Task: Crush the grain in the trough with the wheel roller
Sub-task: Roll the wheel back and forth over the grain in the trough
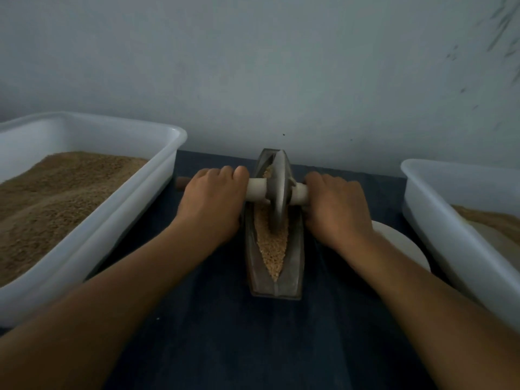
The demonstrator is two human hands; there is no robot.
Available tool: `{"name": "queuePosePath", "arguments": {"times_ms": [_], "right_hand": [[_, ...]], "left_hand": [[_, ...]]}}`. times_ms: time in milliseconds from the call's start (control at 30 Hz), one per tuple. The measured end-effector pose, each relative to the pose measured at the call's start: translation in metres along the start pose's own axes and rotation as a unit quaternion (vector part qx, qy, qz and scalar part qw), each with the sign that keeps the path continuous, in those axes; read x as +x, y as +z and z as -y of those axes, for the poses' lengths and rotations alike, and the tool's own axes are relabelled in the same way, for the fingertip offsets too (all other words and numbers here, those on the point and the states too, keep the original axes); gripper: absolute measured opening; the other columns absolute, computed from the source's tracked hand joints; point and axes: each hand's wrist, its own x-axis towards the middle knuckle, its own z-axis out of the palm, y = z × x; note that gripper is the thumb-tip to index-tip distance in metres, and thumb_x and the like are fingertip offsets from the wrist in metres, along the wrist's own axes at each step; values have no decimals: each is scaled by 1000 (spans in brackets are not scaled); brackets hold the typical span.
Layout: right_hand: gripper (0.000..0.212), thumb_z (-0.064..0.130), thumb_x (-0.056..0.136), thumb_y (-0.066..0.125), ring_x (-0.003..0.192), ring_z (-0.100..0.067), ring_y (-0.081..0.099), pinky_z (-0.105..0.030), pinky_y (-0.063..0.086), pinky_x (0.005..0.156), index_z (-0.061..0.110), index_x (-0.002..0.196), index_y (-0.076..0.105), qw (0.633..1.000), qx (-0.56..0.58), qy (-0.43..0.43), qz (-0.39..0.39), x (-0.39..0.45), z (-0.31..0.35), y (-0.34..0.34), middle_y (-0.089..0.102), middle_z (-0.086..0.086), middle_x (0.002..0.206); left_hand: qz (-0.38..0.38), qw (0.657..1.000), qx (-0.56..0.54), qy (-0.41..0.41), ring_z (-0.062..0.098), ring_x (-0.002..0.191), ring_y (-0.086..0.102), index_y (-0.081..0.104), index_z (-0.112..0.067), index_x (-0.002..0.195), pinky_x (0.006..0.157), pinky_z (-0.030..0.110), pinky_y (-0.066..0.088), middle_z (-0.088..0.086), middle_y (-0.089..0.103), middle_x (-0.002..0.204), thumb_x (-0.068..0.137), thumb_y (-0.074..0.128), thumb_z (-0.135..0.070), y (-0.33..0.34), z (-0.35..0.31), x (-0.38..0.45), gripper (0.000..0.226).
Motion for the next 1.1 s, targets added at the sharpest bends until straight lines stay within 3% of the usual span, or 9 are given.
{"name": "queuePosePath", "arguments": {"times_ms": [167, 300, 433, 600, 700, 833, 967, 1100], "right_hand": [[36, 27, 79, 73, 82, -22, 50, -37, 35, 75, 15, 109, 57, 997, 36, -20, -60, -53, 11, -24, 56, -3, 94], [55, 30, 76, 75, 94, -24, 55, -40, 42, 86, 12, 124, 56, 998, 62, -20, -5, -73, 13, -45, 60, -6, 108], [59, 31, 76, 77, 98, -26, 58, -42, 45, 89, 12, 128, 55, 998, 60, -21, 14, -74, 13, -54, 62, -6, 111], [33, 25, 80, 68, 82, -25, 54, -39, 38, 74, 13, 110, 60, 998, 14, -53, -20, -51, 12, -38, 59, -4, 93], [20, 25, 80, 64, 76, -26, 53, -35, 28, 68, 15, 97, 58, 999, 13, -41, 10, -19, 5, -22, 57, -2, 86], [23, 34, 81, 60, 81, -31, 59, -35, 25, 62, 19, 96, 51, 996, 14, -12, 91, 16, -10, 3, 60, -3, 89], [23, 37, 81, 63, 84, -30, 62, -32, 29, 60, 23, 90, 47, 993, 17, 23, 114, 43, -19, 20, 65, -4, 95], [25, 37, 81, 67, 89, -31, 62, -31, 34, 61, 22, 97, 55, 989, 32, 40, 142, 60, -25, 27, 66, -7, 99]], "left_hand": [[-30, 997, -58, 35, 14, 94, 59, 50, -28, 117, 83, 31, 46, -7, 61, 107, 75, 75, -41, -28, 1, -39, 50], [-40, 996, -47, 61, 17, 106, 60, 53, -23, 126, 98, 34, 44, -4, 63, 119, 72, 78, -38, -46, -1, -60, 61], [-34, 997, -19, 66, 19, 113, 58, 51, -20, 128, 110, 39, 36, -1, 61, 124, 70, 80, -37, -43, -5, -62, 68], [-13, 999, -5, 42, 18, 107, 59, 47, -21, 126, 102, 36, 42, -1, 60, 120, 69, 81, -39, -18, 1, -46, 68], [0, 1000, -13, 16, 16, 101, 58, 42, -24, 122, 94, 33, 45, -2, 57, 117, 75, 77, -38, -2, 3, -25, 60], [-1, 1000, -2, 15, 21, 92, 60, 44, -23, 111, 84, 36, 45, 1, 59, 107, 76, 75, -33, 7, 3, 14, 48], [16, 1000, 18, -1, 25, 88, 62, 44, -21, 107, 70, 36, 39, 4, 63, 101, 82, 71, -27, 10, 7, 48, 37], [9, 999, 33, -8, 29, 83, 63, 45, -19, 107, 62, 37, 34, 5, 62, 97, 85, 67, -23, 14, 6, 62, 31]]}}
